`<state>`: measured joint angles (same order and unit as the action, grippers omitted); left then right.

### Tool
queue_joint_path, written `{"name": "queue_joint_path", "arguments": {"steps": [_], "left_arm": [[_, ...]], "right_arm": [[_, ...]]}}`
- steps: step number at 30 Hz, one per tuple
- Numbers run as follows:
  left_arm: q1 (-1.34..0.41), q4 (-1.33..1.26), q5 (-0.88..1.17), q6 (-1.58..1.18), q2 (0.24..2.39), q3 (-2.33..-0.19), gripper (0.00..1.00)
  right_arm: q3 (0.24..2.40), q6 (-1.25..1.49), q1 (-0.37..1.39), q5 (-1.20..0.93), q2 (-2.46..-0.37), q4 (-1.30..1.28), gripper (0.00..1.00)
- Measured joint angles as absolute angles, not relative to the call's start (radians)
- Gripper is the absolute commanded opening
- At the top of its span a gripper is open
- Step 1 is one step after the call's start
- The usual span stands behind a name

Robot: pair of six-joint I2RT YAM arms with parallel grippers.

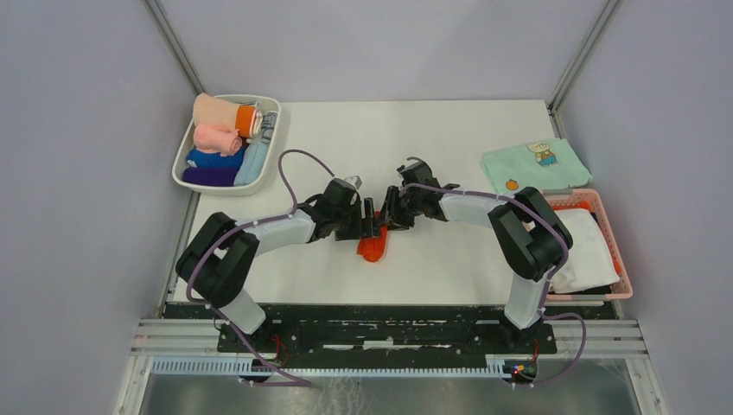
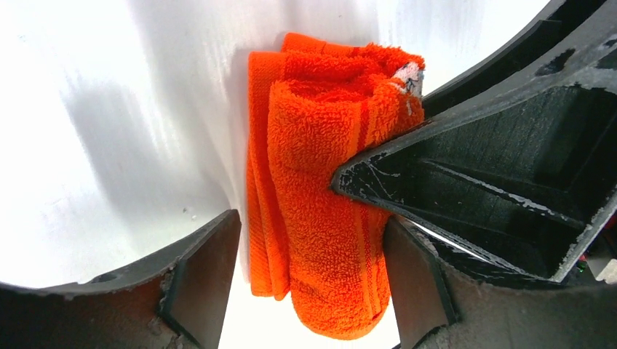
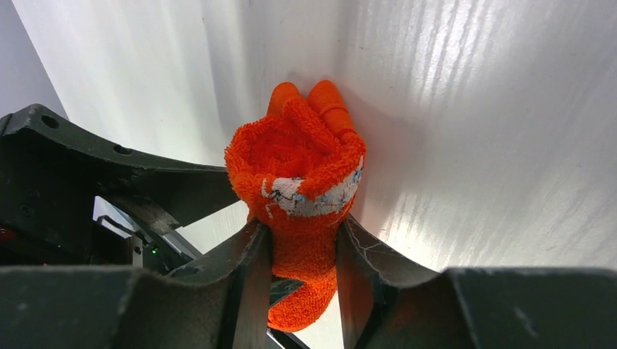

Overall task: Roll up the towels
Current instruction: Roll the towel at the center of the board.

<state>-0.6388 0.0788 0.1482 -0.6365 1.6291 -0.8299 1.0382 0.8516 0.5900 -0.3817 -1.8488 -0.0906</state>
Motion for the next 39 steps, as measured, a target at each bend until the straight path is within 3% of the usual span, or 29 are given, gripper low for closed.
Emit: {"name": "queue_joint_path", "arguments": {"steps": [14,21,26,32,39], "left_arm": [[-0.635,0.073,0.169,-0.653,1.633,-0.822,0.8],[-0.629,0.022,0.22,-0.666,1.654,-0.815,0.75],[-0.627,-0.024,0.252,-0.699,1.673,-0.807,0.6],[-0.628,-0.086,0.283,-0.743,1.681,-0.776,0.26],[-0.625,-0.146,0.289,-0.785,1.667,-0.736,0.13]], "right_arm": [[1.124,0.804,0.623,-0.275,-1.849,-0.253,0.4],[1.147,0.802,0.627,-0.241,-1.85,-0.299,0.39],[1.156,0.799,0.628,-0.22,-1.85,-0.319,0.39],[1.158,0.794,0.641,-0.205,-1.85,-0.327,0.4],[1.164,0.771,0.641,-0.216,-1.85,-0.327,0.53]]}}
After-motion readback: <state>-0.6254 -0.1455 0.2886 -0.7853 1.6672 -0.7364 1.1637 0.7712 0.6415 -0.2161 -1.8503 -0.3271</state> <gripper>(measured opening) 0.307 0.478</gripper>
